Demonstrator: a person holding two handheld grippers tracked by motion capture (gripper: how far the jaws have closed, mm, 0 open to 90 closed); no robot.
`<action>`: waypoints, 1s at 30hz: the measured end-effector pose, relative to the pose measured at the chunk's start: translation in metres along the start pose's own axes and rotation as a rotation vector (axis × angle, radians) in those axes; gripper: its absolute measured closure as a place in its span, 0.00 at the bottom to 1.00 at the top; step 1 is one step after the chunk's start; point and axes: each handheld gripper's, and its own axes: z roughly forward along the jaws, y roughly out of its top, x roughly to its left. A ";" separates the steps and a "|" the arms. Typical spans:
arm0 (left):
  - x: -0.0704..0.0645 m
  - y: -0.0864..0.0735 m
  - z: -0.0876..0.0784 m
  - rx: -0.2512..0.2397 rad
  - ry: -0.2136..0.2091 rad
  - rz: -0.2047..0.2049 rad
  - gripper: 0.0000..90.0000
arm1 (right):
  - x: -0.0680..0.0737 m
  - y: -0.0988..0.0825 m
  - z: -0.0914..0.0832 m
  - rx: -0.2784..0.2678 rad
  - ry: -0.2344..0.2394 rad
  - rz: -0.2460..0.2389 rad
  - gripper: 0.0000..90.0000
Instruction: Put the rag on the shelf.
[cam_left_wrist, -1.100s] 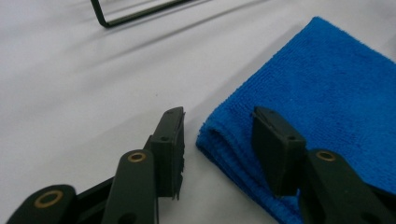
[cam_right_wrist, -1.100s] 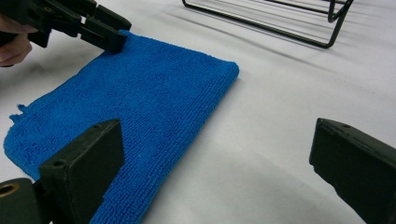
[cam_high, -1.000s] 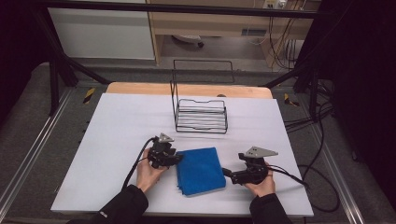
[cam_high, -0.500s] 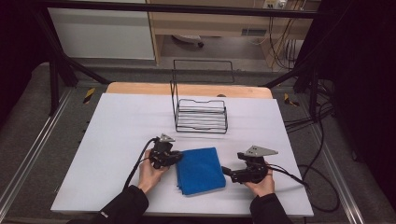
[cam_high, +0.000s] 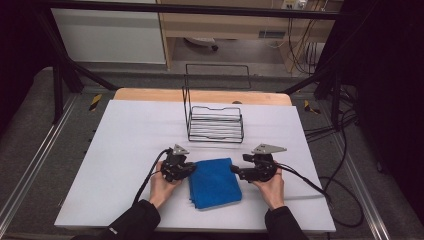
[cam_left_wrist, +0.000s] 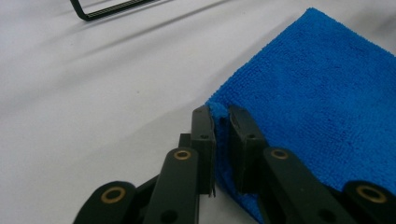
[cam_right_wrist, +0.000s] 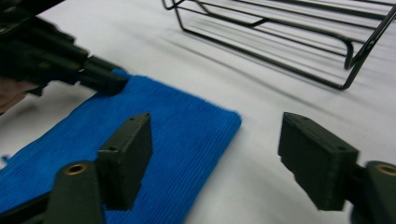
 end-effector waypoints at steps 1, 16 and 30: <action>0.000 0.000 0.000 -0.002 0.000 0.003 0.89 | -0.002 0.003 0.004 0.003 -0.004 0.004 0.37; -0.002 -0.001 0.000 -0.008 0.016 0.043 0.89 | -0.006 0.001 0.043 0.123 -0.032 -0.003 0.71; 0.000 0.001 0.000 0.007 -0.003 0.014 0.90 | -0.002 0.003 0.041 0.162 0.017 0.087 0.94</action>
